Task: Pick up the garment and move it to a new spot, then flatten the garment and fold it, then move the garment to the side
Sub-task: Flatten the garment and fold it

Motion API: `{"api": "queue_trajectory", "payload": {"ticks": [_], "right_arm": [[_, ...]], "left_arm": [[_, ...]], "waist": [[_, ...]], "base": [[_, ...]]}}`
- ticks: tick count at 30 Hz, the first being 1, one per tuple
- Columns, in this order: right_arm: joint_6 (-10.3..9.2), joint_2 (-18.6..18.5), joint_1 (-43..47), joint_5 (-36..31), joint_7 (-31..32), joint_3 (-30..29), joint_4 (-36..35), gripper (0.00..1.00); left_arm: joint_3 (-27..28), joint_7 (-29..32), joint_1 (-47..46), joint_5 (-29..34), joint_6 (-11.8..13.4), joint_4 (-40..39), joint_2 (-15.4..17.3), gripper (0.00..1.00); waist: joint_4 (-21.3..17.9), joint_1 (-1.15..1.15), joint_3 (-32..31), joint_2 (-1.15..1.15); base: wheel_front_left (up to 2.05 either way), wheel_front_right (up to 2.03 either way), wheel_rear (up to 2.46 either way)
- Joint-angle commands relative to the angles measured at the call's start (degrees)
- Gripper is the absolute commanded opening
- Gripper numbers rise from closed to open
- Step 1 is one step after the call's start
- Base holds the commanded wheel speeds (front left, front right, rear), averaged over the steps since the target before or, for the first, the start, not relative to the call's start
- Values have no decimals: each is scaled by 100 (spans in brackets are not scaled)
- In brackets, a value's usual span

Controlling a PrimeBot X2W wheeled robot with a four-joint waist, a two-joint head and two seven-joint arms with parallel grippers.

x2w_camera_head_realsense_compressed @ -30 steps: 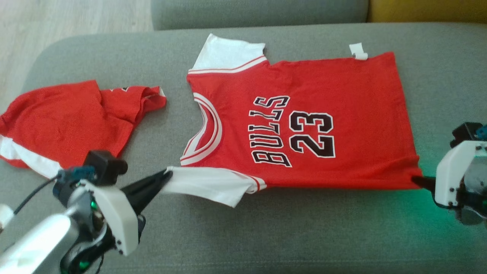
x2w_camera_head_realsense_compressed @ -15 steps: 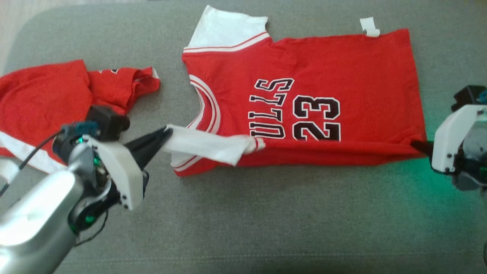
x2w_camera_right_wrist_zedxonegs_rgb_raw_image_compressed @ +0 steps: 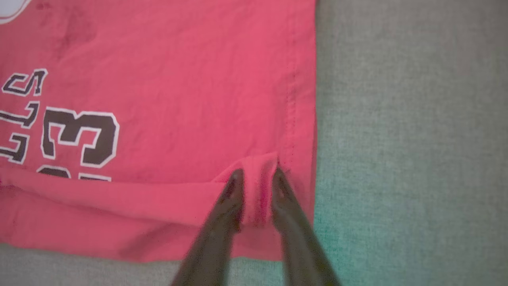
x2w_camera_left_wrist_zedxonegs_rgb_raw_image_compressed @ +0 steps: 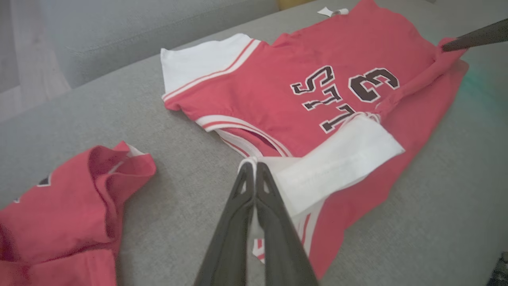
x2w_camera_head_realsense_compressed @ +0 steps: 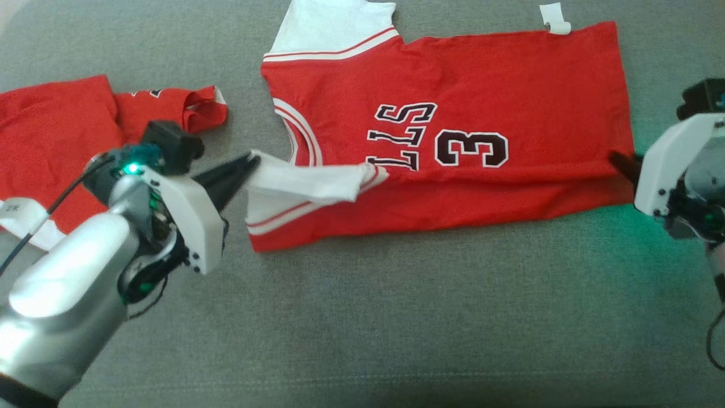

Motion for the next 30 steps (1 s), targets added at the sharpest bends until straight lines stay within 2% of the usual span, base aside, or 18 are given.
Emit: {"api": "queue_trajectory", "payload": {"ticks": [1,4,7,13,16,19,21,24,30], "right_arm": [[20,-32,-184,-58,-199,66,-131,100],[20,5,-216,-109,-443,65,-69,100],[20,51,-224,-145,-933,13,-21,100],[20,94,21,-270,-2601,-75,-321,100],[20,178,306,-324,-3402,-147,-532,100],[20,280,661,-538,-4116,-197,-723,100],[20,397,914,-699,-4511,-278,-817,100],[20,640,1301,-960,-4972,-438,-927,100],[20,1164,1987,-1690,-5419,-699,-1070,100]], "left_arm": [[318,-199,-381,118,57,81,131,100],[344,-398,-427,204,143,295,27,100],[524,-855,-452,245,419,548,-172,100],[1159,-1910,-260,49,1065,769,-678,100],[1522,-2057,24,21,1288,575,-935,100],[2145,-2074,454,215,1500,71,-1247,100],[2547,-2075,857,467,1576,-289,-1495,100],[2897,-2076,1458,925,1553,-649,-1843,100],[3348,-2077,2402,1571,1419,-668,-2462,100]], "waist": [[-18,0,-6,0],[-36,0,-23,0],[-56,0,-72,0],[-52,0,-270,0],[-55,0,-389,0],[-62,0,-511,0],[-65,0,-589,0],[-75,0,-713,0],[-127,0,-879,0]], "base": [[0,0,0],[0,0,0],[0,0,0],[0,0,0],[0,0,0],[0,0,0],[0,0,0],[0,0,0],[0,0,0]]}}
